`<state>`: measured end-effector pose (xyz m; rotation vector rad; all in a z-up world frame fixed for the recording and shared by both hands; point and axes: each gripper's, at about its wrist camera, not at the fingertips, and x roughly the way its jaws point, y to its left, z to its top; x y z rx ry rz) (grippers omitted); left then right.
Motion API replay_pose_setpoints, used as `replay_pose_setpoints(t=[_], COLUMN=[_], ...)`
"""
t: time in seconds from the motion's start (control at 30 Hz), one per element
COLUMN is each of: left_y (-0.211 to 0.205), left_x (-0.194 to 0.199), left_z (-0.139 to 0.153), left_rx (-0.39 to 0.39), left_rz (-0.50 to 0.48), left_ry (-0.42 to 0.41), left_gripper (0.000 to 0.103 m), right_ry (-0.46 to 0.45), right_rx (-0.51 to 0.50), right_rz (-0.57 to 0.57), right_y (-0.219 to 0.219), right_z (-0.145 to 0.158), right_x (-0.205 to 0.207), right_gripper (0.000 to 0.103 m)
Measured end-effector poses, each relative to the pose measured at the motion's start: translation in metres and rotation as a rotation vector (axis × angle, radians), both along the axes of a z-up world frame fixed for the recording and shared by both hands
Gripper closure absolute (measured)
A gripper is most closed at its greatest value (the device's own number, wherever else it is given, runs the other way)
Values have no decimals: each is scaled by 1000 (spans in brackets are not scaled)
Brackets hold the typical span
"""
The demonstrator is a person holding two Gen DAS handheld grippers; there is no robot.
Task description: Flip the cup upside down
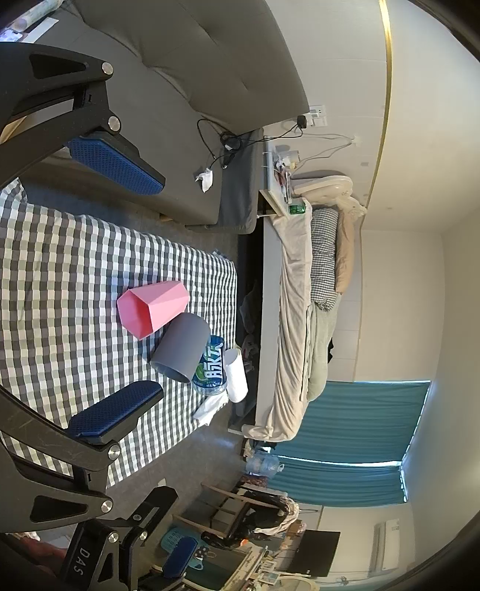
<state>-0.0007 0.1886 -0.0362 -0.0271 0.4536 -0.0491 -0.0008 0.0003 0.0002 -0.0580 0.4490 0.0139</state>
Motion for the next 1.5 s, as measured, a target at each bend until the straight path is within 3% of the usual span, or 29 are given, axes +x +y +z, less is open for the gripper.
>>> replay_pose_setpoints(t=[1.5], left_y=[4], left_x=[-1], left_z=[2], left_rx=[3], left_rz=[-2], left_ry=[3], left_gripper=[0], right_ry=[16], right_rx=[16], right_rz=[18], right_y=[14], right_z=[-14], right_x=[8], right_gripper=[0])
